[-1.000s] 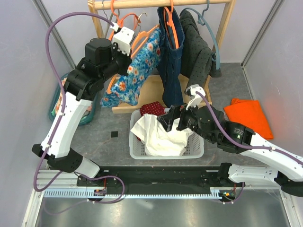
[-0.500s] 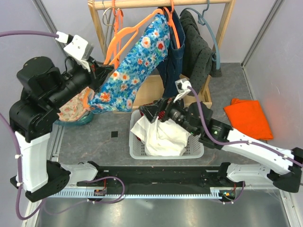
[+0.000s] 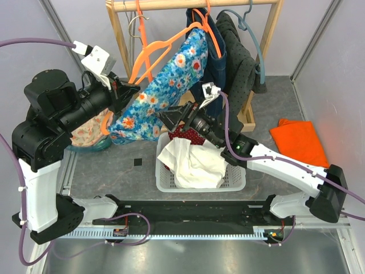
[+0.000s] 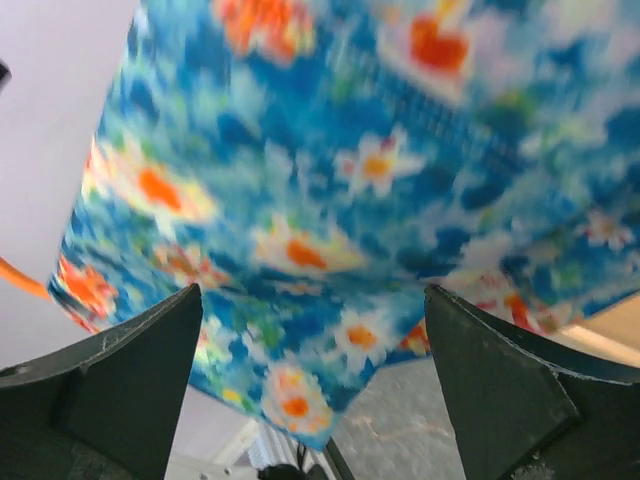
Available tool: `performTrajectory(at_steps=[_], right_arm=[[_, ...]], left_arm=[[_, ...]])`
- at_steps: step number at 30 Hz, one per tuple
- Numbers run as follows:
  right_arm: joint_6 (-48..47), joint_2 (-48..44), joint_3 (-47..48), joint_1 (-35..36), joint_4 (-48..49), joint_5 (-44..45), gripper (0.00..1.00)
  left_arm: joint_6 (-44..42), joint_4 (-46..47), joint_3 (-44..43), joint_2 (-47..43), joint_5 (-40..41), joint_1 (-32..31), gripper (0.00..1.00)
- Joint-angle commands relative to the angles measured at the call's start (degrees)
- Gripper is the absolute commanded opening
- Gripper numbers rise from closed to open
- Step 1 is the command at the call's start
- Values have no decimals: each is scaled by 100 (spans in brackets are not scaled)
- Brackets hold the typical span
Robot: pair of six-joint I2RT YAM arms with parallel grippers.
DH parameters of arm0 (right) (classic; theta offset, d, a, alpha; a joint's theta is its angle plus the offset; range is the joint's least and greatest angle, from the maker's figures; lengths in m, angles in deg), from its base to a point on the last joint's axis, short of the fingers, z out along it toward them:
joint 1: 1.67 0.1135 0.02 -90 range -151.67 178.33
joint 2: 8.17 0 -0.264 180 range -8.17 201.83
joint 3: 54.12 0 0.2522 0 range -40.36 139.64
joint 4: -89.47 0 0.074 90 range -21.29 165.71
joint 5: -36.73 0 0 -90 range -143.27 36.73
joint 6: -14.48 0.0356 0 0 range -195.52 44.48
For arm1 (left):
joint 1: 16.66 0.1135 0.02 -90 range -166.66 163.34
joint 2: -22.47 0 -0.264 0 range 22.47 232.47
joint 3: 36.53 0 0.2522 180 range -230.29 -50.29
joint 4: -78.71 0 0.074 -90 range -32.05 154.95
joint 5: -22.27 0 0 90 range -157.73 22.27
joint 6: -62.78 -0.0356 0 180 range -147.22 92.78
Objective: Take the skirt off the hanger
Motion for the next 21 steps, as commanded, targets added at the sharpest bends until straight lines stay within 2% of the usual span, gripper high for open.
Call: performTrajectory(at_steps=[1, 5, 16, 21], right_arm=[[468, 323, 206, -318, 1150, -427, 98], [617, 675, 259, -397, 1186, -778, 98], [618, 588, 13, -503, 1256, -752, 98], [758, 605, -4, -556, 1941, -796, 81]], left_arm=[[252, 407, -100, -144, -271, 15, 3], [261, 381, -179, -179, -297, 15, 3], [261, 354, -162, -205, -359, 15, 2], [480, 381, -118, -188, -420, 15, 2]])
